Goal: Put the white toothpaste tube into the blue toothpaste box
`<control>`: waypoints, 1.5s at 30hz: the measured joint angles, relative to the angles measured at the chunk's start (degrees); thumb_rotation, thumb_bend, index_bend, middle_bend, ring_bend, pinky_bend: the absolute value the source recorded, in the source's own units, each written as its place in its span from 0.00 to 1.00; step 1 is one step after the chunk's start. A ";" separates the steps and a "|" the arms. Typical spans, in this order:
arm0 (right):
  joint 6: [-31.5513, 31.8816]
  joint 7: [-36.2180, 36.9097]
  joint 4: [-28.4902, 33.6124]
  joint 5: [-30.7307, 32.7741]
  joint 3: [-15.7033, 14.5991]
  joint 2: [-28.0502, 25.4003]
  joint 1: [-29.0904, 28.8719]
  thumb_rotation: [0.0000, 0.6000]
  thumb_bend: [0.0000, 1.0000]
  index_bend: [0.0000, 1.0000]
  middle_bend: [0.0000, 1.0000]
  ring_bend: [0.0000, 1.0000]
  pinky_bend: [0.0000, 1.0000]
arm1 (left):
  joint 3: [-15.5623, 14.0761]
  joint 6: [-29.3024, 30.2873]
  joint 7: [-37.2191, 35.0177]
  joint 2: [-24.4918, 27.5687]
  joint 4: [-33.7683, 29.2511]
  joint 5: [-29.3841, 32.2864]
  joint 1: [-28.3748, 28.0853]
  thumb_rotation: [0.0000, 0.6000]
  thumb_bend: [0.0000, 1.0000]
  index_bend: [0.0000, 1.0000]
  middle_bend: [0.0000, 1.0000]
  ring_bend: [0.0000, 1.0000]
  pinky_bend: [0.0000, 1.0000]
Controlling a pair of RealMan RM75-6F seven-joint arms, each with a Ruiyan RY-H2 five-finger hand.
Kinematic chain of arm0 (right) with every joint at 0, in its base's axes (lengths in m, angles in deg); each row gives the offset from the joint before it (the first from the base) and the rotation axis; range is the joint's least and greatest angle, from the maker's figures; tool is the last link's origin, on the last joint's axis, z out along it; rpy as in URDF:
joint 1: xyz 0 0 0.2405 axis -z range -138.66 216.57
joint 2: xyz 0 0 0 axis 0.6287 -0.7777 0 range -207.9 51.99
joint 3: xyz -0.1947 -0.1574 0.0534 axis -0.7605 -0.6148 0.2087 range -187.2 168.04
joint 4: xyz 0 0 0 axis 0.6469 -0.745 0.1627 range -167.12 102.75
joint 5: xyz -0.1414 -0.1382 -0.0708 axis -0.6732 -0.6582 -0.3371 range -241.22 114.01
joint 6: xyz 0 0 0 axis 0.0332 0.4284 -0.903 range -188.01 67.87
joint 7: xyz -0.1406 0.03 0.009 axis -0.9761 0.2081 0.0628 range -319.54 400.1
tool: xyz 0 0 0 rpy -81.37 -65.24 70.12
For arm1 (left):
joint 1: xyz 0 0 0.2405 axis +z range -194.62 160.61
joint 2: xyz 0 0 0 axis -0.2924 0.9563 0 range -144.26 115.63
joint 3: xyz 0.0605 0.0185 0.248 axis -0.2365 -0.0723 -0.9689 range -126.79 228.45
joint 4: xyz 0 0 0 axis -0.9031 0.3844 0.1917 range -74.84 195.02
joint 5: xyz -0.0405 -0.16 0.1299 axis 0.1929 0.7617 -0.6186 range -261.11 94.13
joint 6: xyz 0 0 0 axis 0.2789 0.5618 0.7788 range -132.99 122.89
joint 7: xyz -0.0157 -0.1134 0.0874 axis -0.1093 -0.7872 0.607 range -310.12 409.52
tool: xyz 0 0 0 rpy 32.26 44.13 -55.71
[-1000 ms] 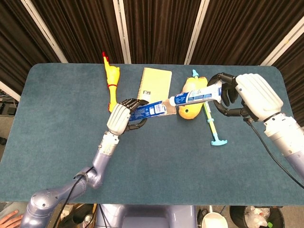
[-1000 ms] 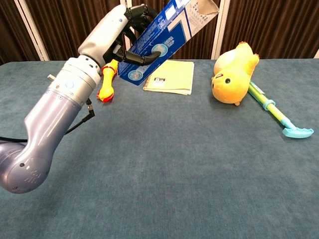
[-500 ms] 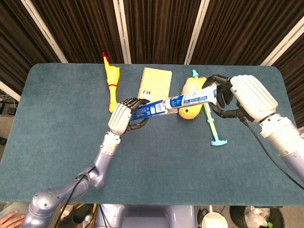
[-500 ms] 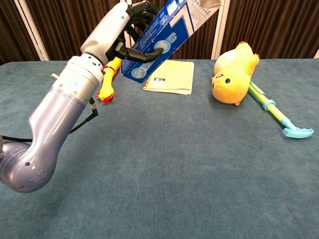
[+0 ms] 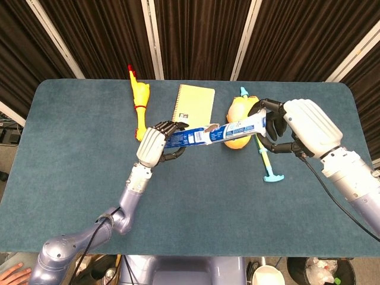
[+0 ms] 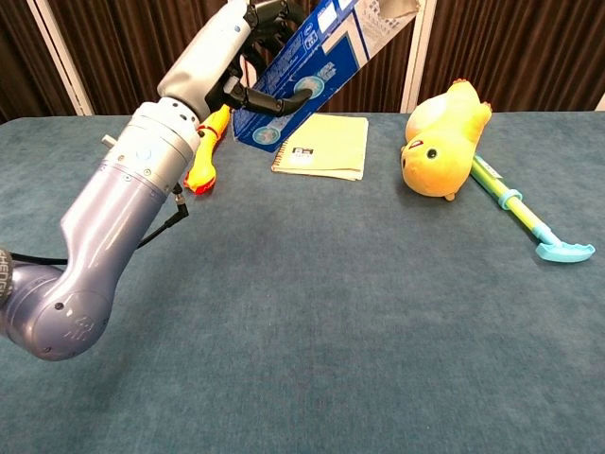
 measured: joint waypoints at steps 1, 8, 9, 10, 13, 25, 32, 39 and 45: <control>0.00 -0.08 0.06 0.03 -0.03 0.07 -0.04 1.00 0.53 0.82 0.74 0.69 0.61 | 0.07 0.14 -0.27 -0.10 -0.03 0.01 -0.07 1.00 0.36 0.28 0.40 0.38 0.46; 0.57 -0.62 0.33 0.63 -0.17 0.21 -0.17 1.00 0.53 0.82 0.74 0.69 0.61 | -0.29 1.36 -1.94 -0.79 0.36 -0.31 -0.09 1.00 0.36 0.28 0.40 0.38 0.46; 0.56 -0.64 0.14 0.74 -0.16 0.35 -0.24 1.00 0.53 0.82 0.74 0.69 0.61 | -0.40 1.45 -2.16 -0.86 0.46 -0.31 0.08 1.00 0.36 0.28 0.39 0.38 0.46; 0.57 -0.65 -0.13 0.93 -0.16 0.55 -0.33 1.00 0.53 0.81 0.74 0.69 0.61 | -0.50 1.49 -2.42 -0.96 0.61 -0.28 0.27 1.00 0.36 0.28 0.39 0.38 0.46; 0.58 -0.64 -0.39 1.28 -0.19 0.84 -0.51 1.00 0.53 0.82 0.74 0.69 0.61 | -0.66 1.52 -2.96 -1.38 1.03 -0.08 0.55 1.00 0.36 0.28 0.39 0.38 0.46; 0.16 -0.93 -0.19 1.33 -0.31 0.88 -0.88 1.00 0.53 0.82 0.74 0.69 0.61 | -0.57 1.21 -2.66 -2.07 1.09 0.23 0.05 1.00 0.36 0.28 0.40 0.38 0.46; -0.33 -1.07 -0.08 0.91 -0.90 1.67 -0.91 1.00 0.53 0.82 0.74 0.69 0.61 | -0.19 1.40 -2.38 -2.41 0.17 0.38 -0.35 1.00 0.36 0.28 0.39 0.38 0.46; -0.54 -1.05 -0.03 0.96 -1.03 2.09 -1.15 1.00 0.53 0.82 0.74 0.69 0.61 | 0.26 1.33 -1.71 -2.81 -1.04 0.56 -0.88 1.00 0.36 0.28 0.39 0.38 0.46; -0.49 -1.77 0.05 0.87 -1.42 2.43 -1.07 1.00 0.53 0.82 0.74 0.69 0.61 | 0.17 1.17 -1.03 -3.28 -2.22 0.35 -1.28 1.00 0.36 0.28 0.39 0.38 0.46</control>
